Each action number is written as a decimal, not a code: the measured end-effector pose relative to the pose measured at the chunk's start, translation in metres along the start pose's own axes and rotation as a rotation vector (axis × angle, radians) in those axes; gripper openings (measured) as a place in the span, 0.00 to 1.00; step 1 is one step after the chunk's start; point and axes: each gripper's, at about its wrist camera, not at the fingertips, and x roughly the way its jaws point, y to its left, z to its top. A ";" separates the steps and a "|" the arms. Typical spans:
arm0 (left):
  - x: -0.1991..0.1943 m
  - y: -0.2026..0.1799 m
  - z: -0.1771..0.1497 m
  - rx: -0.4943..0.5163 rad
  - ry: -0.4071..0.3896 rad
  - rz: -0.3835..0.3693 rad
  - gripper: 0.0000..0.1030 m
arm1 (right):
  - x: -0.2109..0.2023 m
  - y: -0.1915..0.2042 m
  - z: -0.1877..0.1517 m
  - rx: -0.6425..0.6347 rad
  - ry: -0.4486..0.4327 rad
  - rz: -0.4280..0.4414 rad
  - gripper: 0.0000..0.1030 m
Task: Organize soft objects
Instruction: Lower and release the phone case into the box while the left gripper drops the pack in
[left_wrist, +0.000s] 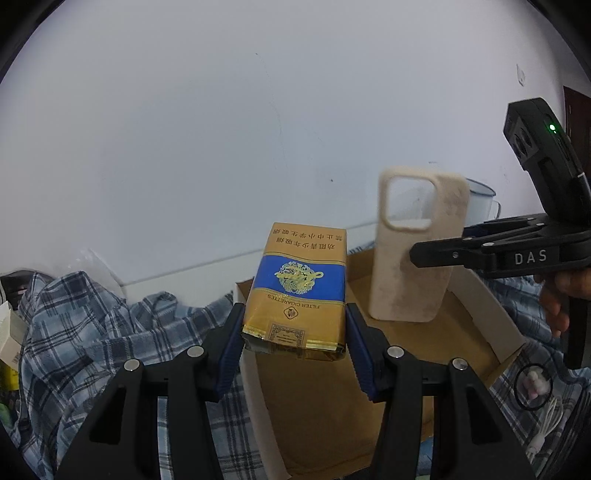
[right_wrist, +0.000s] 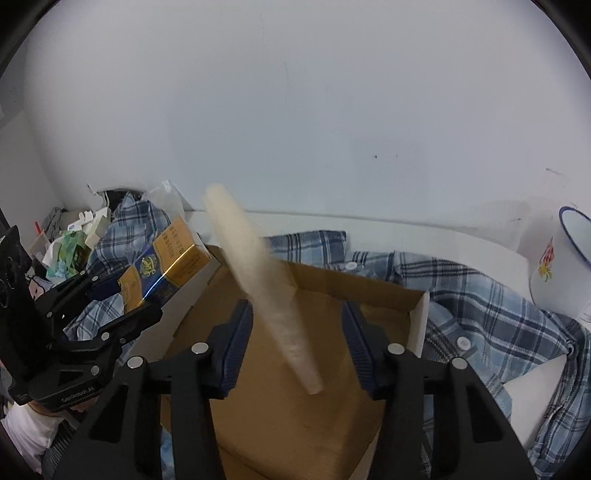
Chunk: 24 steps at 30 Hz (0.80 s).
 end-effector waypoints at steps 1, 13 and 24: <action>0.001 -0.002 -0.001 0.005 0.006 0.000 0.53 | 0.002 -0.001 -0.001 0.002 0.006 0.004 0.45; 0.011 -0.007 -0.009 0.009 0.048 -0.014 0.53 | 0.006 -0.009 -0.009 0.021 0.019 0.083 0.12; 0.012 0.005 -0.008 -0.041 0.062 -0.033 0.53 | -0.004 -0.008 -0.008 0.099 0.007 0.462 0.04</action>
